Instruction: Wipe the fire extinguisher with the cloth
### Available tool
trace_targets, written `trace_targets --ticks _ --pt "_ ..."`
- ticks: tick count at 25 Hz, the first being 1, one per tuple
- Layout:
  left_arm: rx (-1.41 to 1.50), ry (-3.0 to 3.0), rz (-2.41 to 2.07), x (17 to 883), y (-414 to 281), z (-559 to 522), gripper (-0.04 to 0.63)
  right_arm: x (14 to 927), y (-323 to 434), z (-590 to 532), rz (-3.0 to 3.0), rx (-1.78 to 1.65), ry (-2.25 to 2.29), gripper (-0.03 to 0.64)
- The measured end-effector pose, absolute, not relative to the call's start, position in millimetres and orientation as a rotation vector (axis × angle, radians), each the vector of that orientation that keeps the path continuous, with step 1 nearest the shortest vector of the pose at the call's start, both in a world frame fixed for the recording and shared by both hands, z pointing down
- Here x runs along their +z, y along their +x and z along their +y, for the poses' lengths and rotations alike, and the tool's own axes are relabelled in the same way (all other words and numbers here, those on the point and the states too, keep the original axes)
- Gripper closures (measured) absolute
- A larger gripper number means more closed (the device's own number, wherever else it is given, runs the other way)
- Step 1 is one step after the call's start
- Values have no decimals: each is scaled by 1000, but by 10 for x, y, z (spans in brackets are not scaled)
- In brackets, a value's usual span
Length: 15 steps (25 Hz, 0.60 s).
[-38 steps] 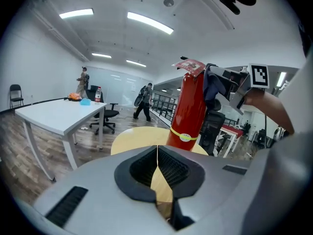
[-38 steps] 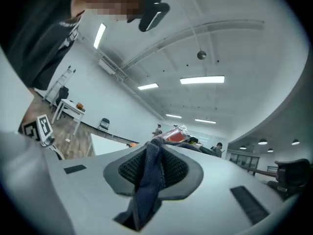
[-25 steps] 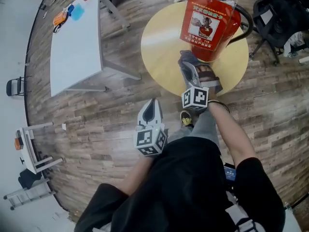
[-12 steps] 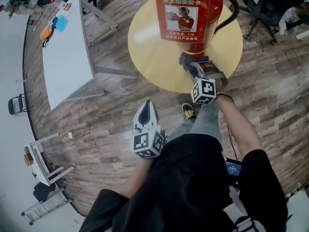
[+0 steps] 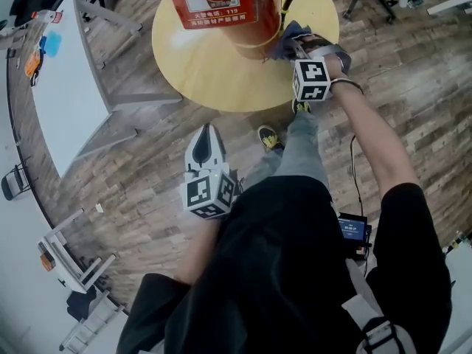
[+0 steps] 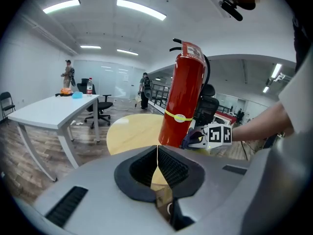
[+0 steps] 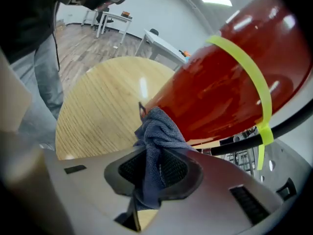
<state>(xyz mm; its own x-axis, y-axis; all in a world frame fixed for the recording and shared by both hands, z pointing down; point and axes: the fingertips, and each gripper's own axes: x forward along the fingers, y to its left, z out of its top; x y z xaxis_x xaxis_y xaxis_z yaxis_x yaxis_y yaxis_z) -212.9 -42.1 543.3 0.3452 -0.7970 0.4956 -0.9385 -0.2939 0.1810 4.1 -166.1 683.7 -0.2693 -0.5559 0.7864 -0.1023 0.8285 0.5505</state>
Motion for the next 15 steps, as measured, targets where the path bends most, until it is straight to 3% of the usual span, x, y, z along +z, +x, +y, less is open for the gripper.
trace_targets --ticks 8,15 --pt "437 2189 -1440 5579 -1945 -313 572 6716 203 -1937 -1777 -456 613 543" --pt "362 2230 -1424 5429 -1761 -363 572 5729 336 -1759 -2052 -310 1011 543"
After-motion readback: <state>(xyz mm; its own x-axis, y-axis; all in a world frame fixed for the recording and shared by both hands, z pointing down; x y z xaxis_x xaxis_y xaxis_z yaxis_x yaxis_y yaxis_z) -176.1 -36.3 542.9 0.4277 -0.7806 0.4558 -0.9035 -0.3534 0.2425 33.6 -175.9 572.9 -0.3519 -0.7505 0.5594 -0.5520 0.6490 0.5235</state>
